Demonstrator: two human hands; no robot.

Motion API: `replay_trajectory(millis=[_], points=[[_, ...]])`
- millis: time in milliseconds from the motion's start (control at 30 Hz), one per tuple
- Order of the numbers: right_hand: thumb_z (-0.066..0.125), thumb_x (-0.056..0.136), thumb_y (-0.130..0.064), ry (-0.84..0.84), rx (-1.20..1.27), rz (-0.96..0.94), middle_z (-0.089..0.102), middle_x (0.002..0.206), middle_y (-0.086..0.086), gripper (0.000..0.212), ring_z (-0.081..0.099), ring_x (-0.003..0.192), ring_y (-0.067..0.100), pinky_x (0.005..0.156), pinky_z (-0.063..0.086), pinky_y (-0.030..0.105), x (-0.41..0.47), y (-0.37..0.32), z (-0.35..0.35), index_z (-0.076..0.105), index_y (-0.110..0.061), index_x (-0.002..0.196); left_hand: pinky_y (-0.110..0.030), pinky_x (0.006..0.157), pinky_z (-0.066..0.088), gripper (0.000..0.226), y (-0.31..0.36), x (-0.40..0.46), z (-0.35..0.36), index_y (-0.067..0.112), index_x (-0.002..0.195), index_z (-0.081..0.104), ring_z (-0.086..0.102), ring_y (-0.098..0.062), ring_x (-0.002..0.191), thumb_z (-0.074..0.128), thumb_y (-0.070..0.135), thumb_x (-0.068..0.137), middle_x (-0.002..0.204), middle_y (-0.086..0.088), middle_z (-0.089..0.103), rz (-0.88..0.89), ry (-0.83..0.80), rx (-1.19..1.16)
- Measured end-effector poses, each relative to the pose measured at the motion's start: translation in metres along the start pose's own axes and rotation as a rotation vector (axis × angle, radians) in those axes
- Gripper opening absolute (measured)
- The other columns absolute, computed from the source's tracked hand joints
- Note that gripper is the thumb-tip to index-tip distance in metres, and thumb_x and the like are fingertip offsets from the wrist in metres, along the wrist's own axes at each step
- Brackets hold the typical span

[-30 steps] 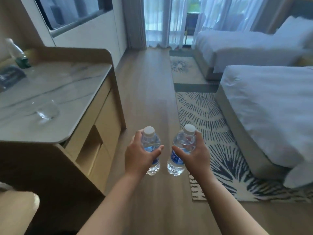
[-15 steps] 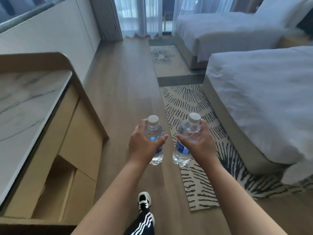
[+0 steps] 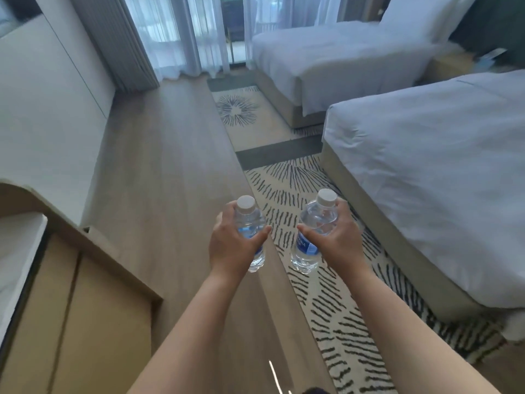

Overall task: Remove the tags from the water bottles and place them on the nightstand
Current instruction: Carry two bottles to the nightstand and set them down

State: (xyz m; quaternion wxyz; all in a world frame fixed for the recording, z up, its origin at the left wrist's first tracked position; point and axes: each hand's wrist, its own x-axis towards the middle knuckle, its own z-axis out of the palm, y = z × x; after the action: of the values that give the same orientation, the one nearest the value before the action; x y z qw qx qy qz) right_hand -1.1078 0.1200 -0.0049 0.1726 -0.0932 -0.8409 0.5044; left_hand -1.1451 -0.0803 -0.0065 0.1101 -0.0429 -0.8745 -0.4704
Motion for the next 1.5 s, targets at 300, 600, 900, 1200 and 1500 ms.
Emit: replay_trajectory(millis=[300, 600, 900, 1200, 1500], points=[[0.083, 0.065, -0.039, 0.030, 0.004, 0.019, 0.061, 0.100, -0.015, 0.060, 0.062, 0.090, -0.002, 0.075, 0.048, 0.019, 0.159, 0.035, 0.036, 0.046, -0.032, 0.112, -0.030, 0.078, 0.048, 0.063, -0.027, 0.159, 0.060, 0.021, 0.117, 0.054, 0.058, -0.016, 0.093, 0.085, 0.041, 0.066, 0.107, 0.000, 0.062, 0.018, -0.006, -0.020], [0.082, 0.067, -0.039, 0.020, -0.003, -0.011, 0.062, 0.106, -0.006, 0.062, 0.061, 0.095, 0.009, 0.085, 0.052, 0.034, 0.382, 0.064, 0.058, 0.048, -0.023, 0.116, -0.041, 0.082, 0.053, 0.061, -0.011, 0.366, 0.151, 0.017, 0.112, 0.056, 0.061, -0.019, 0.094, 0.087, 0.039, 0.065, 0.105, -0.002, 0.065, 0.030, -0.038, -0.040], [0.081, 0.067, -0.042, 0.066, -0.040, -0.027, 0.062, 0.111, -0.001, 0.064, 0.062, 0.099, 0.017, 0.086, 0.051, 0.034, 0.564, 0.082, 0.081, 0.047, -0.022, 0.118, -0.043, 0.081, 0.054, 0.061, -0.007, 0.541, 0.218, 0.018, 0.112, 0.055, 0.063, -0.021, 0.093, 0.086, 0.041, 0.064, 0.105, -0.002, 0.065, 0.027, -0.029, -0.079], [0.082, 0.067, -0.041, 0.115, -0.035, -0.005, 0.059, 0.099, -0.015, 0.059, 0.056, 0.086, -0.020, 0.068, 0.039, -0.003, 0.762, 0.118, 0.144, 0.046, -0.028, 0.112, -0.040, 0.077, 0.055, 0.062, -0.042, 0.748, 0.290, 0.018, 0.110, 0.054, 0.063, -0.018, 0.087, 0.085, 0.045, 0.064, 0.100, 0.000, 0.065, 0.075, -0.128, -0.082], [0.082, 0.067, -0.039, 0.215, -0.069, 0.083, 0.059, 0.108, -0.008, 0.060, 0.058, 0.089, -0.009, 0.065, 0.040, -0.002, 0.951, 0.130, 0.164, 0.045, -0.030, 0.114, -0.043, 0.083, 0.053, 0.066, -0.029, 0.955, 0.362, 0.020, 0.118, 0.052, 0.062, -0.020, 0.096, 0.085, 0.044, 0.065, 0.108, 0.000, 0.064, 0.125, -0.260, -0.095]])
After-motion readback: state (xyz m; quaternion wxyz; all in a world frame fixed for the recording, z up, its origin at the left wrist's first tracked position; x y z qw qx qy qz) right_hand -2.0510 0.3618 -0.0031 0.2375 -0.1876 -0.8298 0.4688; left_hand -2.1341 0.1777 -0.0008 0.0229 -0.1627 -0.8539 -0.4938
